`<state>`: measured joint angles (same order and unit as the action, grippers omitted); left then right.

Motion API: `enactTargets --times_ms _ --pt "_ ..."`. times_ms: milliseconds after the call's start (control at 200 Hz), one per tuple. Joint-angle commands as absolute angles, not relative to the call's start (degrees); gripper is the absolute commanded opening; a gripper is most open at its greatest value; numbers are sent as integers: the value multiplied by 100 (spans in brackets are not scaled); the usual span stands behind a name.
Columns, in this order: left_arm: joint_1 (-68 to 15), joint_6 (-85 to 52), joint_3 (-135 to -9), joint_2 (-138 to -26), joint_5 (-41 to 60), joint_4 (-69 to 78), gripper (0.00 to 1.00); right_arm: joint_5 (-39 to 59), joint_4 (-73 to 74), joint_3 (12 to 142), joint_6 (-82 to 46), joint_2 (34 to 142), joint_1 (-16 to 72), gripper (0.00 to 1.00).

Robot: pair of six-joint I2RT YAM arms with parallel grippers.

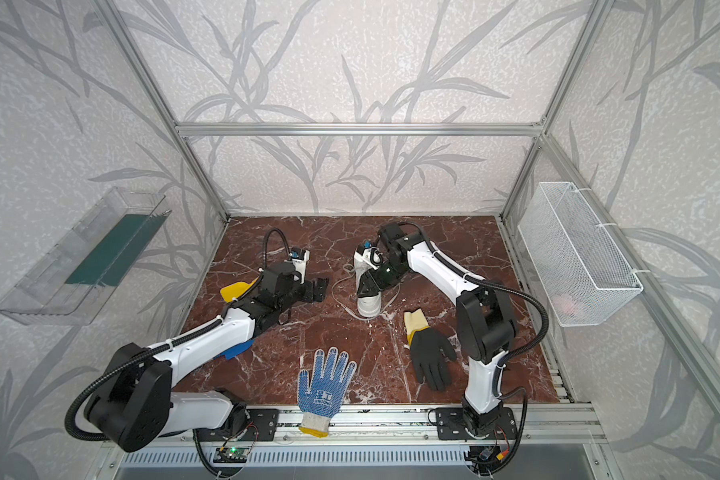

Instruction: Tie the shoes

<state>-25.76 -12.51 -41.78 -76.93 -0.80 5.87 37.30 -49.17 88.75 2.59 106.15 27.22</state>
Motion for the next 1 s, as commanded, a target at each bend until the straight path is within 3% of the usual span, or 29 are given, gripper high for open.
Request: enactTargets --times_ms 0,330,695,995 --pt "-2553 -1217 -4522 -7968 0 -2 98 3911 -4550 8764 -468 10159 2409 59" --pt "-2569 -1502 -4743 -8752 -118 -160 92 1527 -4188 7938 -2140 9896 2101 61" --pt "-2685 -1608 -5712 -9924 164 -740 68 984 -3600 7219 -3457 9961 2131 59" --pt "-2841 -1600 -6260 -10523 -100 -985 63 486 -3299 6940 -4513 10088 2388 54"
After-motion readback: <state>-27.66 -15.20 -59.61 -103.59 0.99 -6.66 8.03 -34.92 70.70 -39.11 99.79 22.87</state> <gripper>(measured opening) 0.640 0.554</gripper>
